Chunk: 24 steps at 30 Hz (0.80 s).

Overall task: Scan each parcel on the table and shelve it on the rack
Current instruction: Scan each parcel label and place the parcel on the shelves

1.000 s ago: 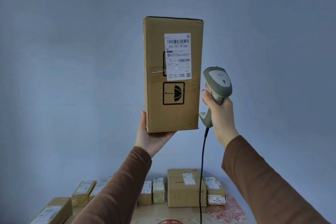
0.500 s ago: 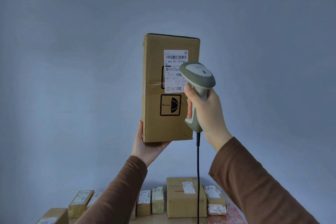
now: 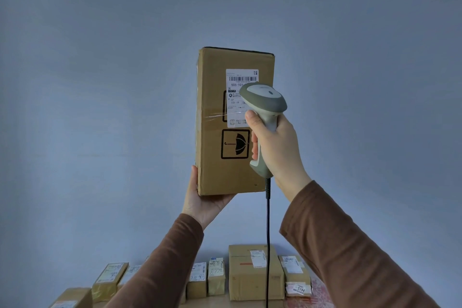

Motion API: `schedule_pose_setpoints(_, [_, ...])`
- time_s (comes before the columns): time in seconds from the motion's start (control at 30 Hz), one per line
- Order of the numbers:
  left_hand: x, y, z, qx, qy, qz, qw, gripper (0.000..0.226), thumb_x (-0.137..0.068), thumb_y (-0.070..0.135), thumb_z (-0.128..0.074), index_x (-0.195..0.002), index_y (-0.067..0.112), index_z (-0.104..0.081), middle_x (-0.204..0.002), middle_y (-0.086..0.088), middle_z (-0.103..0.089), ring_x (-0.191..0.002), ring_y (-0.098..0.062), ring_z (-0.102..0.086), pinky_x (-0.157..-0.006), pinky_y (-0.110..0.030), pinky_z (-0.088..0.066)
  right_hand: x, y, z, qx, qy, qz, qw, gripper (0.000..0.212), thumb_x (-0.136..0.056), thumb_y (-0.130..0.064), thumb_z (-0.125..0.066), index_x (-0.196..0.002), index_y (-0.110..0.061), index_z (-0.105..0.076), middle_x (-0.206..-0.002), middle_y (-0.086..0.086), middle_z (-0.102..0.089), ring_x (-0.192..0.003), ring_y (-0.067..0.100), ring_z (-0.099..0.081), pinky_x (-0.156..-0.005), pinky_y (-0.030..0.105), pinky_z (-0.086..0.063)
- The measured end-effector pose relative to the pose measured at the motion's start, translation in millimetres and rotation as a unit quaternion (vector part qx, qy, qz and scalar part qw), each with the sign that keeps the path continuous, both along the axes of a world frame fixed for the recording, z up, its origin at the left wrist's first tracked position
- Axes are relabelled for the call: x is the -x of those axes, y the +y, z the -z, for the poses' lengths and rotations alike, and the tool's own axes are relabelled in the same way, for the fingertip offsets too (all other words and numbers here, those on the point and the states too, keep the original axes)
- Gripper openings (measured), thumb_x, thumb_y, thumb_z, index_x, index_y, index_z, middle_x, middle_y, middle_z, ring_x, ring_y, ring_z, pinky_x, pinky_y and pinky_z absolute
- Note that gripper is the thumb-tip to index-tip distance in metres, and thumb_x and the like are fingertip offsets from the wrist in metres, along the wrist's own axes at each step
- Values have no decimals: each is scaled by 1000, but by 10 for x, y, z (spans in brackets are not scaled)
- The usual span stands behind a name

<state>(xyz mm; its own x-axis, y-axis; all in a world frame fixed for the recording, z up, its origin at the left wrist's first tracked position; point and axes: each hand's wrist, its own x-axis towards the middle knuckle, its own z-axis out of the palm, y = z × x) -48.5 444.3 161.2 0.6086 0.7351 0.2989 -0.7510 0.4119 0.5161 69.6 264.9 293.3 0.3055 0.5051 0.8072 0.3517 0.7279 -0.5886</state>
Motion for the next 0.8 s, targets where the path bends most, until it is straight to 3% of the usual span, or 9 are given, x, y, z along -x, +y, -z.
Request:
schedule_pose_setpoints(0.5, [-72,-5,1,2,3,5,1000,85,-86,69,-68,-147,11,-56,-146,-28,-56,-133,-47,-56,-108,-62,-47,-121,63,28,-14,-12,3,1000,28,-98,-46,-65,-84,-23,-56,-55,-9,-54,-43,12,-51,-45,23,-46])
schedule_pose_setpoints(0.7, [-62,-37,-46,11,-3,15,1000,84,-88,68,-67,-147,11,-56,-149,-27,-54,-136,-49,-53,-113,-63,-42,-399,197,224,-23,71,39,996,29,-94,-47,-69,-97,-19,-65,-74,-8,-68,-54,2,-57,-49,17,-46])
schedule_pose_setpoints(0.8, [-31,-78,-101,7,-3,8,1000,82,-89,69,-64,-146,11,-59,-148,-26,-56,-135,-49,-54,-112,-63,-44,-628,388,457,24,135,42,990,19,-95,-41,-69,-100,-22,-66,-89,-5,-69,-78,13,-66,-59,17,-54])
